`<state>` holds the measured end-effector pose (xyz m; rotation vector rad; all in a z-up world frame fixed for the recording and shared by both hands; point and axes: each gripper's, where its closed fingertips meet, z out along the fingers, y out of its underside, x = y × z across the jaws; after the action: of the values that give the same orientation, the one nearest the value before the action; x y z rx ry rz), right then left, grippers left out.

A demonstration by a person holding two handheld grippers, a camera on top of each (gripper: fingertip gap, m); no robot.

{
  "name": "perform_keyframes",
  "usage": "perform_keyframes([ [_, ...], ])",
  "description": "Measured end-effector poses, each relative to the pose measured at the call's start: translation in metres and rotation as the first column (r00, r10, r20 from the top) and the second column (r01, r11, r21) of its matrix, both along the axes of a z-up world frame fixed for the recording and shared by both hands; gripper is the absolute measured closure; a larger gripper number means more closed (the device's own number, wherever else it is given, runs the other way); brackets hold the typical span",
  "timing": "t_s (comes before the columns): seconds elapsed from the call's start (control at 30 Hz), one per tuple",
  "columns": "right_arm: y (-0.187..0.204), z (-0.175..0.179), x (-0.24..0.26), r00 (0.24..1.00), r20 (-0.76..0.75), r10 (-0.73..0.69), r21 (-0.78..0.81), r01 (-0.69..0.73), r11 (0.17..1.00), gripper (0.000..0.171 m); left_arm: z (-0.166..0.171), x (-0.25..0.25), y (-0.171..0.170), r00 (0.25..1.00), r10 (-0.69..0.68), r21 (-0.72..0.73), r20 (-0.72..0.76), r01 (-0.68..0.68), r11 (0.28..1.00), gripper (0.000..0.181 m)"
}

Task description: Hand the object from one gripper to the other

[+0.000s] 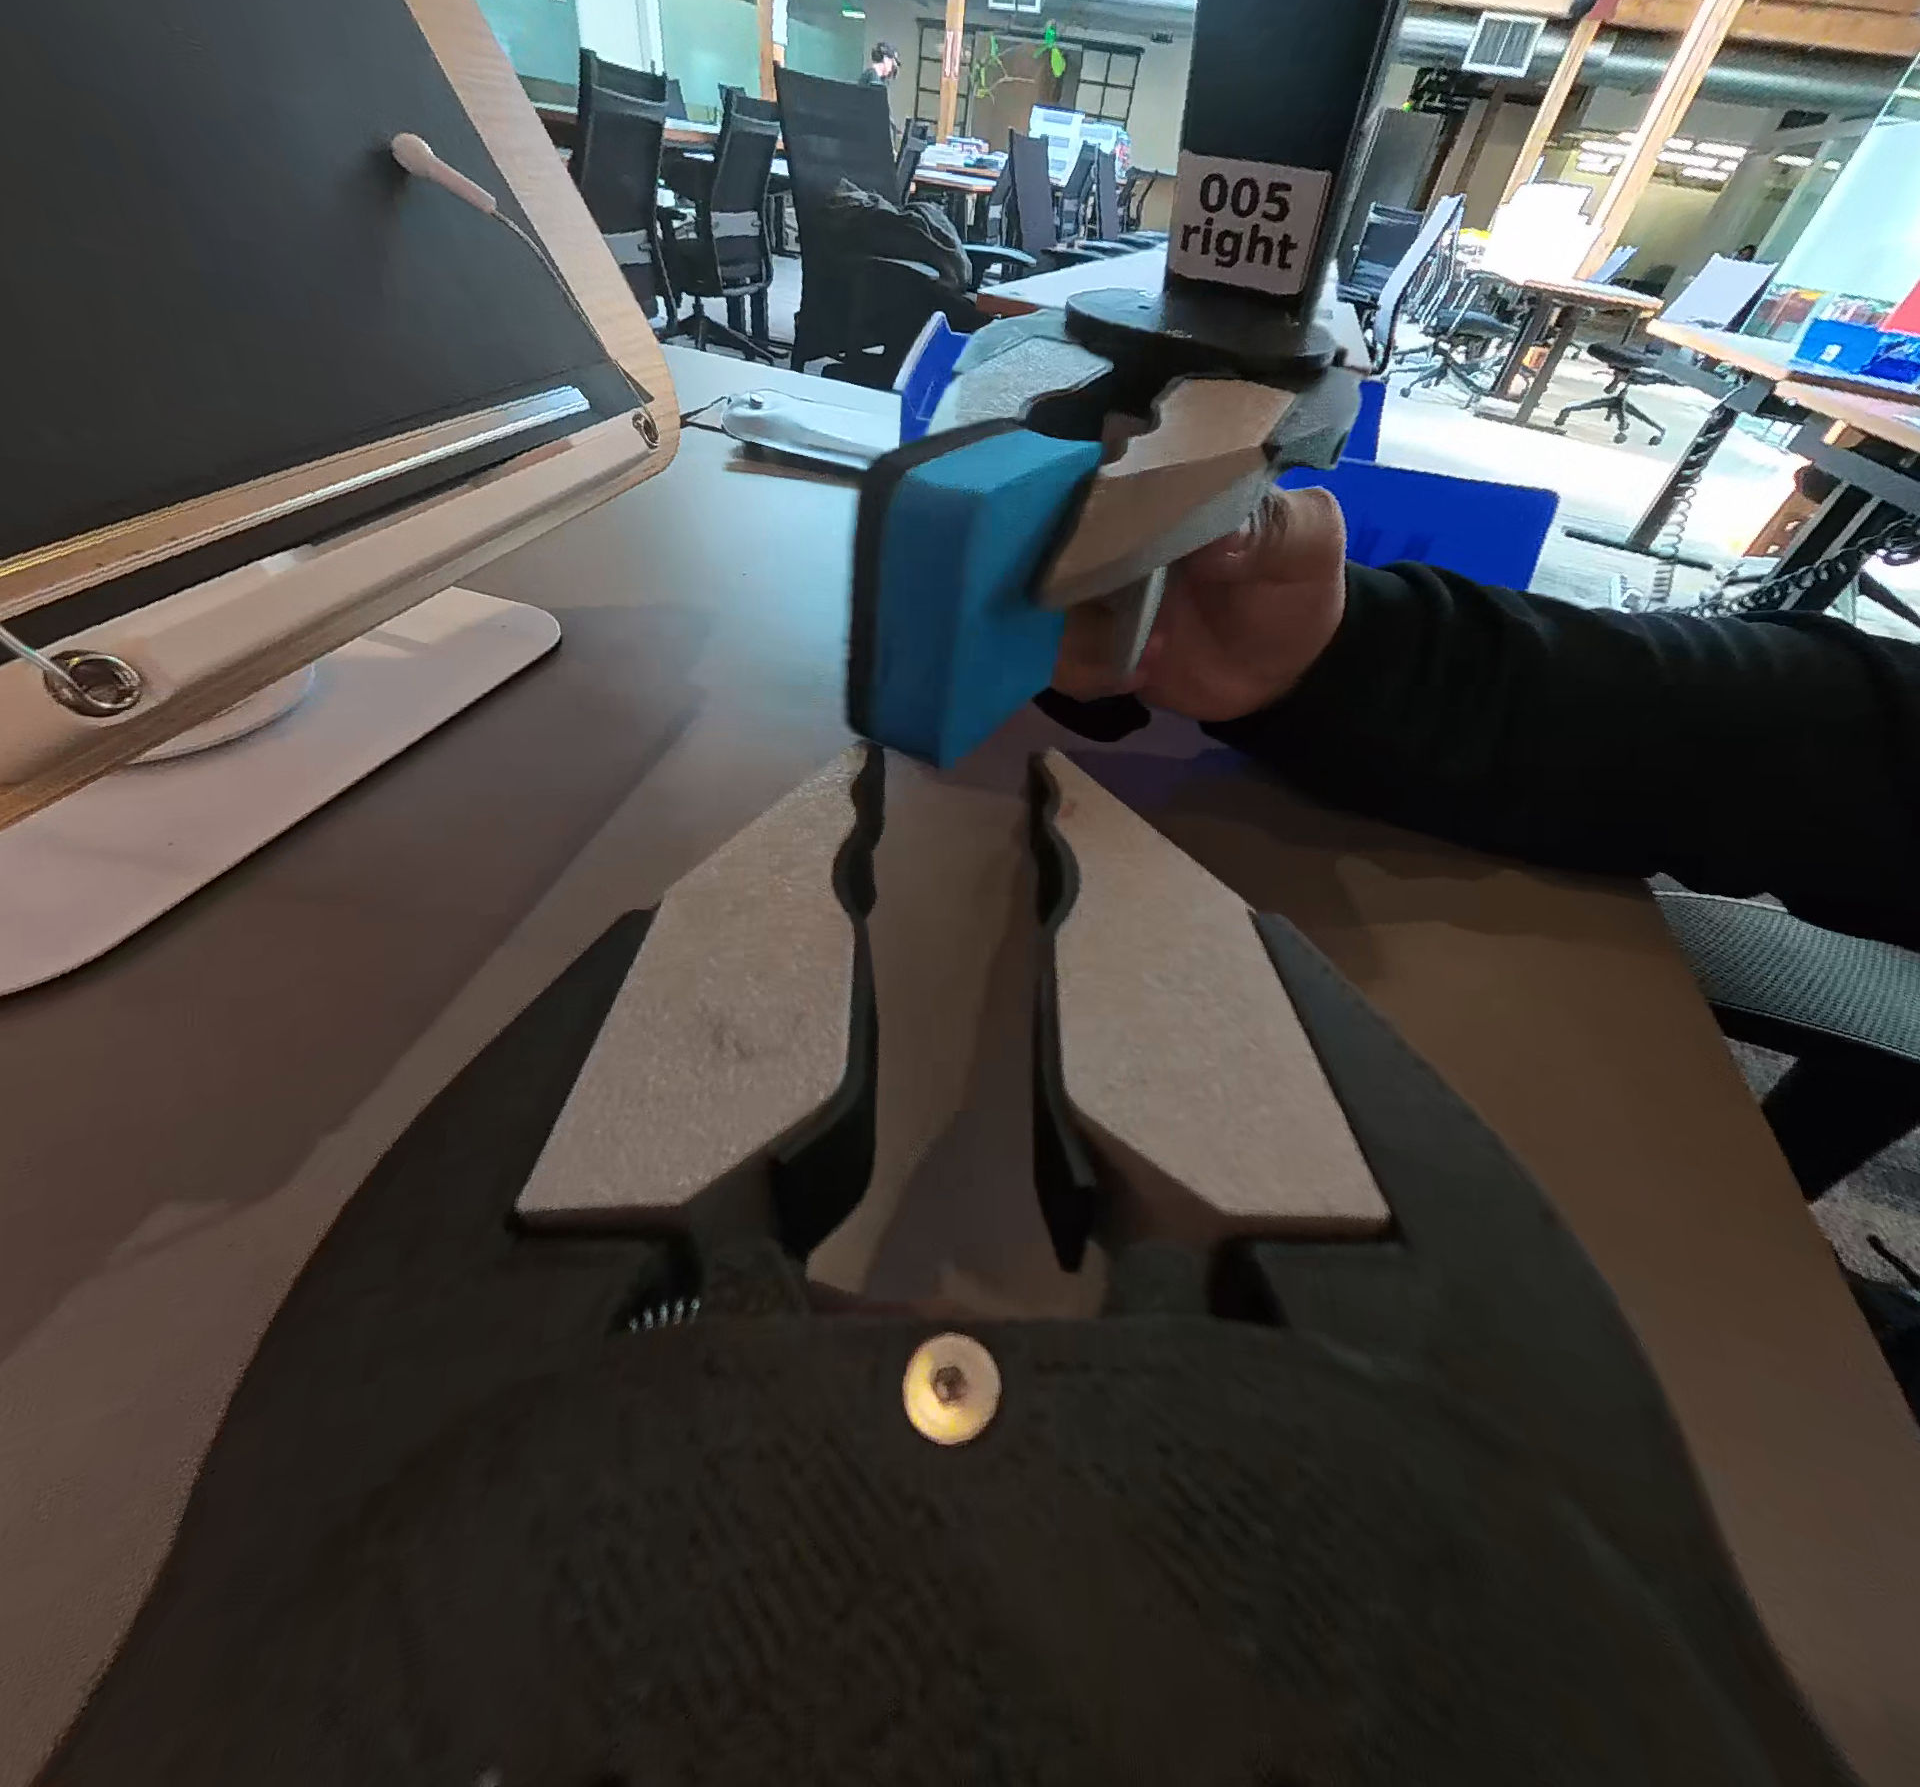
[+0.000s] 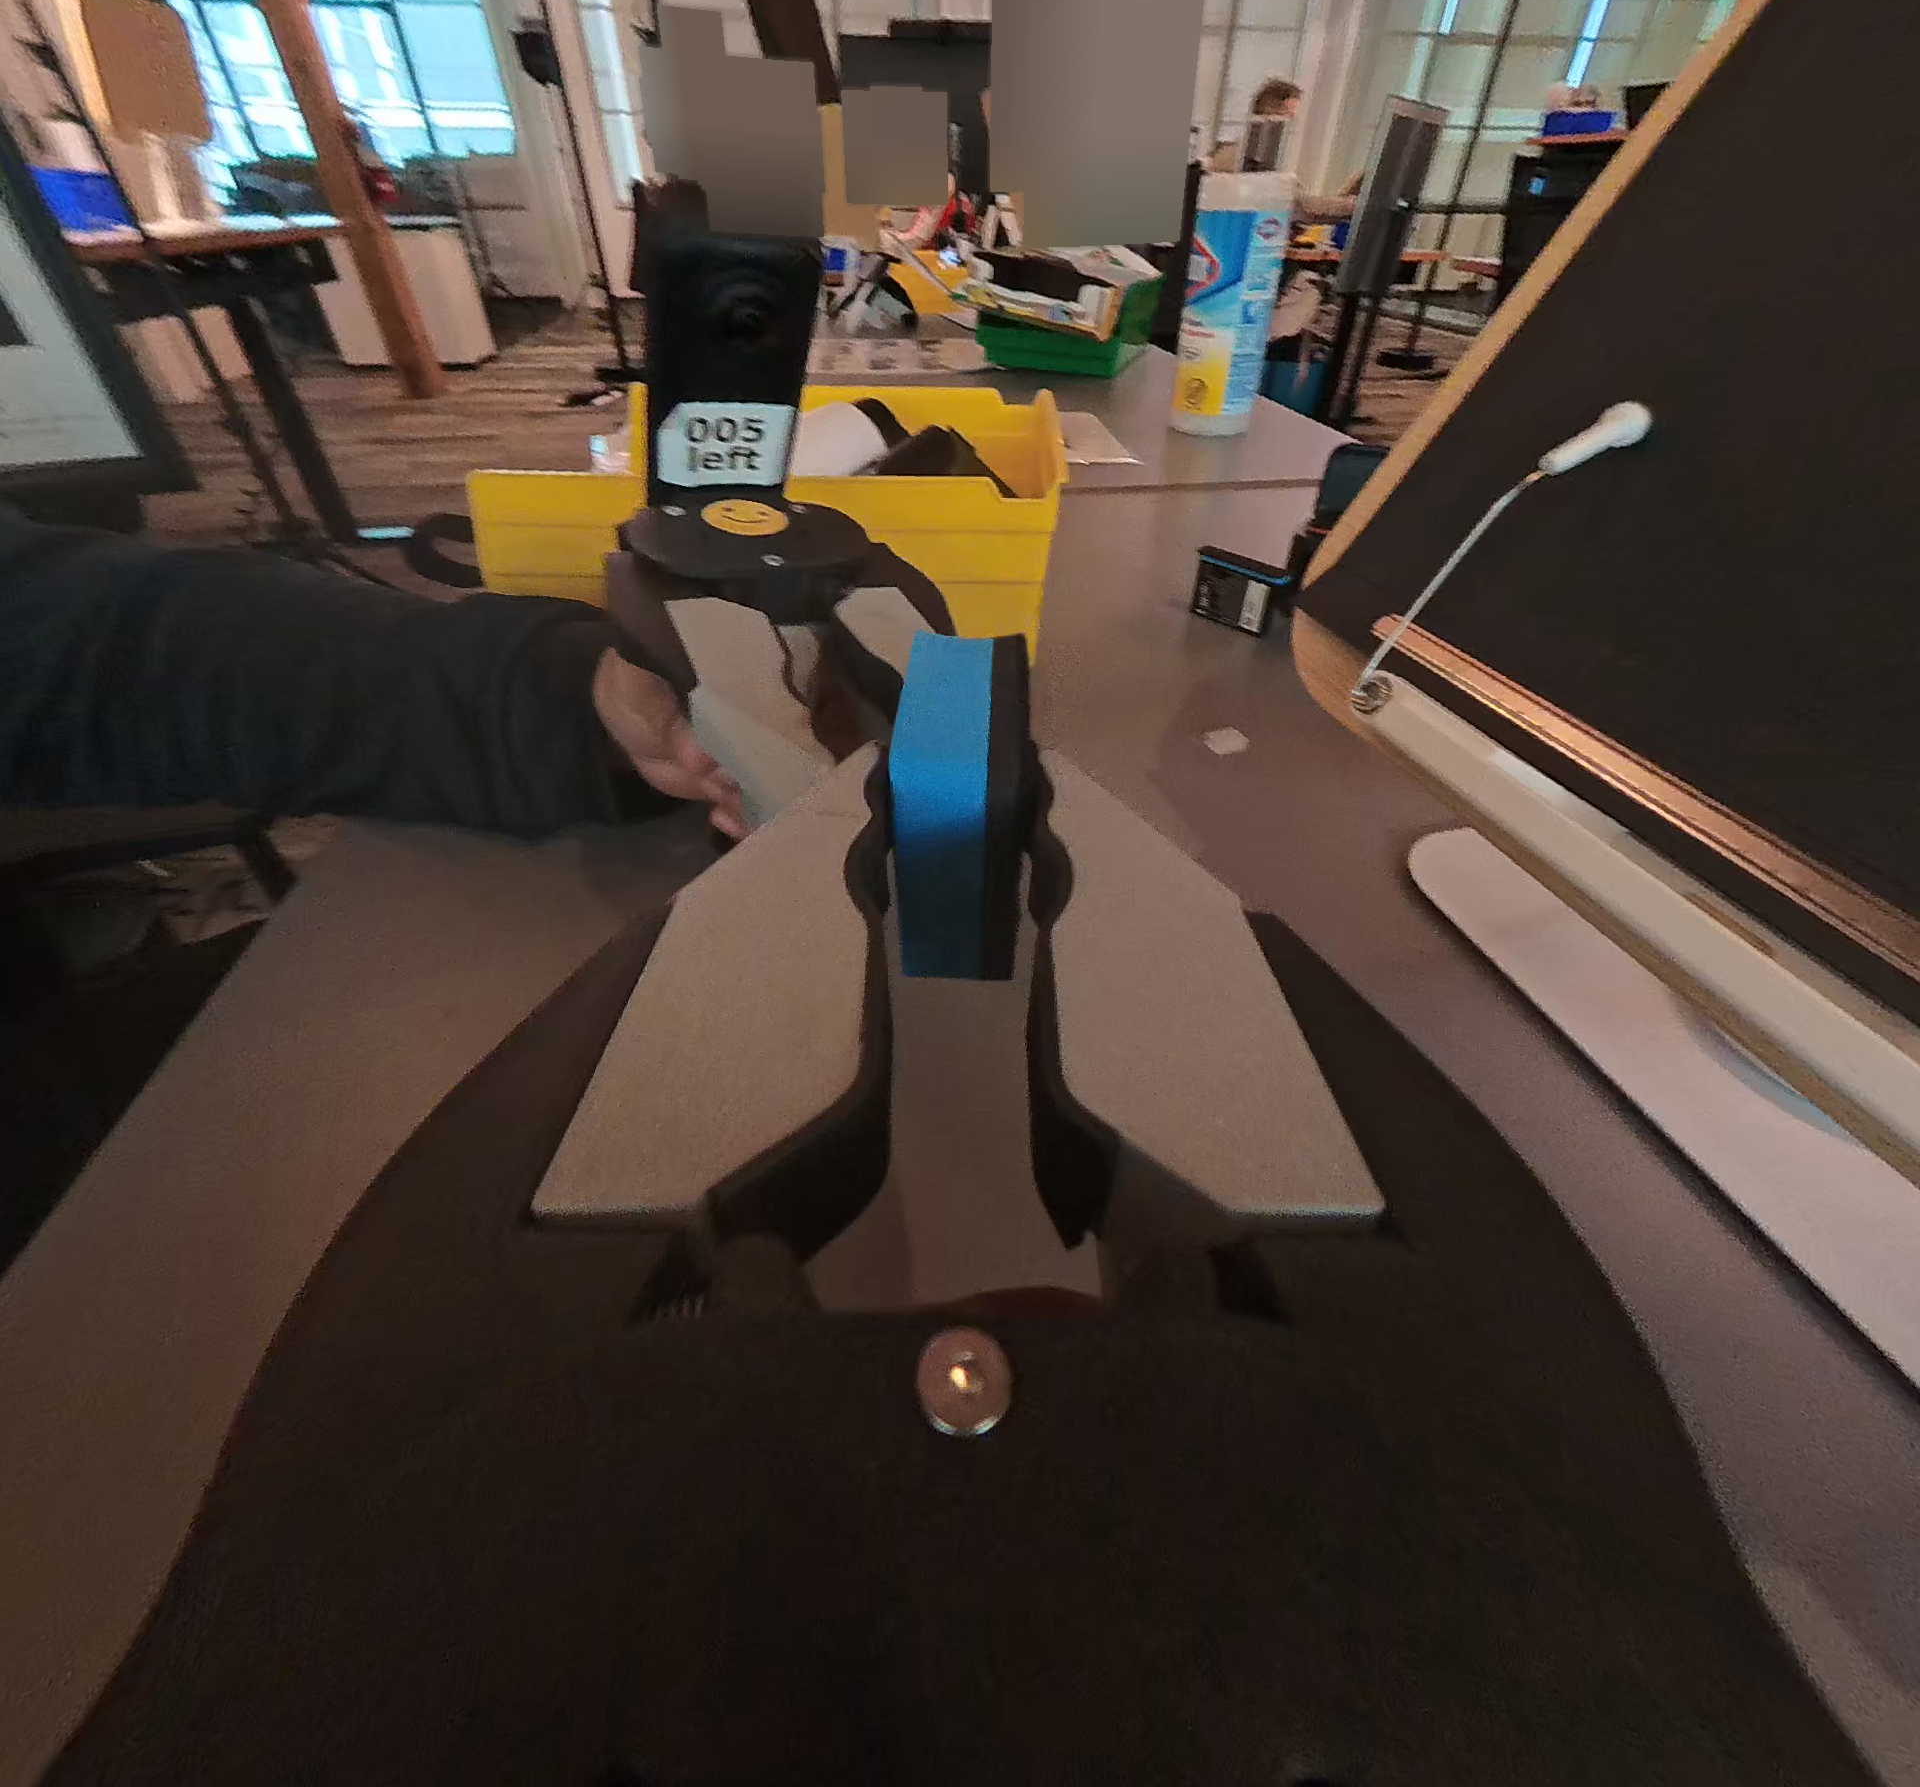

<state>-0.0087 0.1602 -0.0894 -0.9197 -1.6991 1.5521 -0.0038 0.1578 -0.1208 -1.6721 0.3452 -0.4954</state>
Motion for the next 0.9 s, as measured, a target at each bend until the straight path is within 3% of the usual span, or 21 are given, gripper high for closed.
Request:
perform_keyframes([
  [0.07, -0.006, 0.002, 0.004, 0.998, 0.005, 0.057, -0.022, -0.056, 0.998, 0.152, 0.001, -0.003, 0.001, 1.0, 0.015, 0.002, 0.019, -0.015, 1.0, 0.146],
  [0.3, -0.017, -0.004, 0.002, 0.996, 0.015, 0.085, 0.005, -0.085, 0.996, 0.152, 0.001, 0.005, -0.002, 0.999, -0.043, -0.003, 0.024, 0.043, 0.999, 0.155],
  [0.43, -0.019, -0.003, 0.006, 0.993, 0.021, 0.116, -0.011, -0.116, 0.993, 0.151, 0.002, 0.005, -0.004, 0.993, -0.019, 0.064, -0.117, 0.027, 0.998, 0.157],
  [0.5, -0.017, -0.008, 0.006, 0.989, 0.063, 0.13, -0.039, -0.128, 0.991, 0.146, 0.0, -0.002, -0.002, 0.95, 0.071, 0.133, -0.304, -0.032, 0.991, 0.157],
  [0.6, -0.01, -0.014, 0.003, 0.985, 0.116, 0.126, -0.087, -0.117, 0.989, 0.127, 0.003, -0.012, -0.001, 0.799, 0.234, 0.283, -0.554, -0.084, 0.956, 0.158],
  [0.77, -0.007, -0.021, 0.001, 0.973, 0.175, 0.153, -0.189, -0.119, 0.975, 0.1, 0.017, -0.02, -0.003, 0.625, 0.395, 0.44, -0.673, -0.091, 0.893, 0.158],
  [0.9, -0.02, -0.011, 0.006, 0.944, 0.17, 0.281, -0.359, -0.207, 0.91, 0.096, 0.023, -0.007, -0.007, 0.633, 0.39, 0.493, -0.668, -0.015, 0.87, 0.158],
])
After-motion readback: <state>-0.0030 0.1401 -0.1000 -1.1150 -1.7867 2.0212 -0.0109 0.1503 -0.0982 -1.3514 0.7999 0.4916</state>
